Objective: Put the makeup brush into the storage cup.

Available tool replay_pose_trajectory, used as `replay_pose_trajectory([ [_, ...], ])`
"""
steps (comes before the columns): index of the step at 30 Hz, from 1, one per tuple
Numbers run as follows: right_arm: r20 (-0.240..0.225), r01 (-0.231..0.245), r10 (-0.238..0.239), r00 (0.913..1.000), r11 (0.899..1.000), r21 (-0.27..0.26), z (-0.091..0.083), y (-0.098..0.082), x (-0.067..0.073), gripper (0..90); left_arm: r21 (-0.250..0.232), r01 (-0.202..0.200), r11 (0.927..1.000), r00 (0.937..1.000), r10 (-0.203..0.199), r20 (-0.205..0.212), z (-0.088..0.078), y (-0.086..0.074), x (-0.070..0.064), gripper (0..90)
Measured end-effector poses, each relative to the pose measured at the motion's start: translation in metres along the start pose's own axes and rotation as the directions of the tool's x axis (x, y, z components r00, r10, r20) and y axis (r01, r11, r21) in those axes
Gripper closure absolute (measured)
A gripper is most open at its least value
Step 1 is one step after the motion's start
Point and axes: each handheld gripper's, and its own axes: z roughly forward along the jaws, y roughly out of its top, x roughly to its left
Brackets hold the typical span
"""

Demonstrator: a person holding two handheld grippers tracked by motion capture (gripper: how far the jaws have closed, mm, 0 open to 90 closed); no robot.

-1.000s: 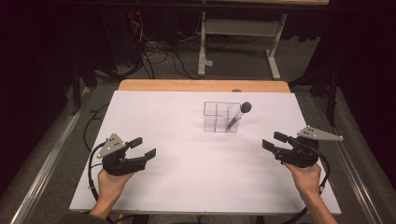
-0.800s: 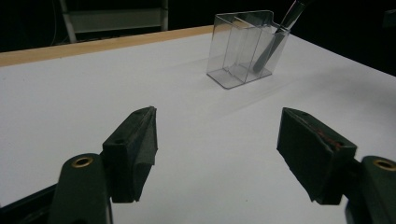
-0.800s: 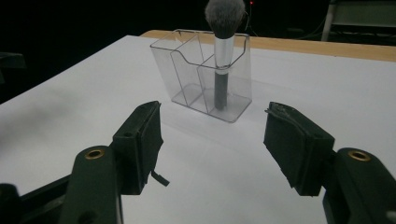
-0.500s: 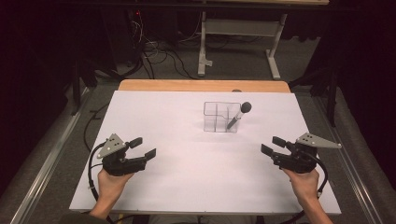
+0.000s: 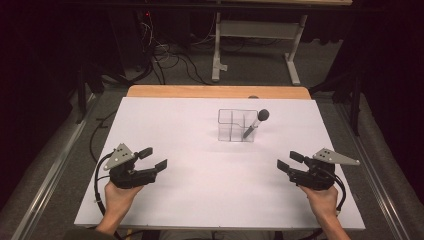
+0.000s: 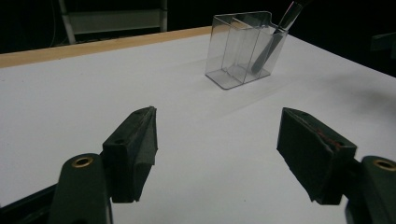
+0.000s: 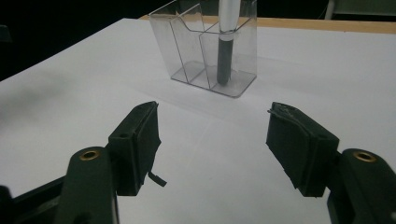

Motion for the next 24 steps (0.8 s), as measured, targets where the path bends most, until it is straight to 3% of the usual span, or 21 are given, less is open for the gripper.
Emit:
replay_pose_trajectory([
  [24,0.045,0.026,-0.027,0.9986,0.999,0.019,0.0063,-0.0096,-0.0010,33.5,0.007,-0.005,1.0000,1.0000,0.005,-0.007,0.0015,-0.0017,-0.0004,29.2],
])
